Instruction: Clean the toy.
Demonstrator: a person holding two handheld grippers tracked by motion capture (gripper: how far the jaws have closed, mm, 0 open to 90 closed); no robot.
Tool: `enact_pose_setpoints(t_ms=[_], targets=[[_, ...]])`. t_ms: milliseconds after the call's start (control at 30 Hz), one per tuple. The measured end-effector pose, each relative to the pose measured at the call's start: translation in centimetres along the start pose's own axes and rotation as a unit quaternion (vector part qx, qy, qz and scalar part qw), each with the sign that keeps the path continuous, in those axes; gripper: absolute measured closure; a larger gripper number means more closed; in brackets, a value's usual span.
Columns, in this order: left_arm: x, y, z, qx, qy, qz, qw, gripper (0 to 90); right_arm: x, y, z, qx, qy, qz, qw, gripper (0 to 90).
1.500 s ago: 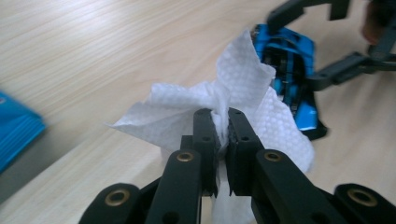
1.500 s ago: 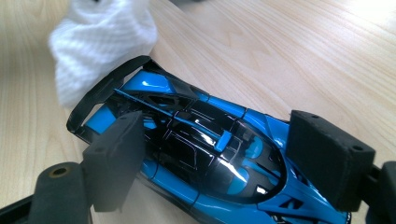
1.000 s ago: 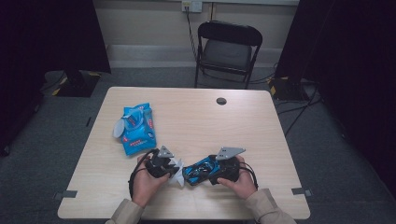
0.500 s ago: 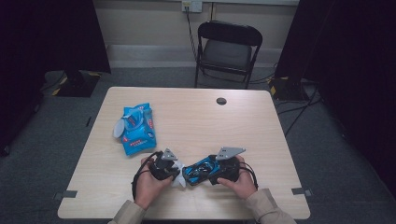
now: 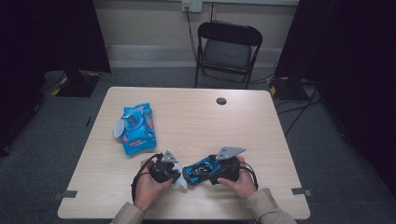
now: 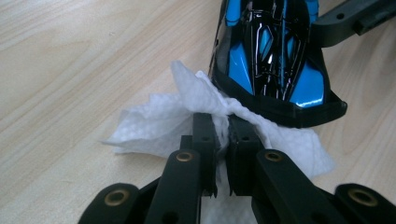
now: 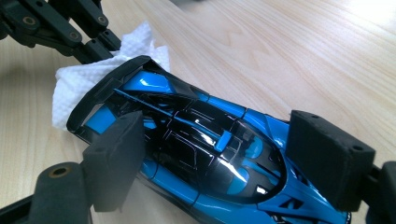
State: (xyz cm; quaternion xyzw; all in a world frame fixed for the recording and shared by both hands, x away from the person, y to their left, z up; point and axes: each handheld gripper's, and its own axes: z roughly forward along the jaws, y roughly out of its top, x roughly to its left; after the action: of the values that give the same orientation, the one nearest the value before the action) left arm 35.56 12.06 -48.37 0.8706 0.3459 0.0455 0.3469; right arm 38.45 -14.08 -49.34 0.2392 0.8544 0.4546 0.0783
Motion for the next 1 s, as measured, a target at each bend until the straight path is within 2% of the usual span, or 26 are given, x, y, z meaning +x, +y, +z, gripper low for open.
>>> enact_pose_setpoints(t_ms=[633, 700, 1000], targets=[[-1.4, -1.0, -0.3, 0.0, -0.017, 0.0, 0.9999, 83.9, 0.0, 0.0, 0.0, 0.0, 0.001, 0.0, 1.0, 19.0], [-1.5, -1.1, -0.3, -0.003, -0.023, -0.005, 0.9997, 84.0, 0.0, 0.0, 0.0, 0.0, 0.001, 0.0, 1.0, 19.0], [-2.8, -1.3, -0.2, 0.002, -0.027, 0.014, 0.9995, 84.0, -0.1, 0.0, 0.0, 0.0, 0.001, 0.0, 1.0, 19.0]])
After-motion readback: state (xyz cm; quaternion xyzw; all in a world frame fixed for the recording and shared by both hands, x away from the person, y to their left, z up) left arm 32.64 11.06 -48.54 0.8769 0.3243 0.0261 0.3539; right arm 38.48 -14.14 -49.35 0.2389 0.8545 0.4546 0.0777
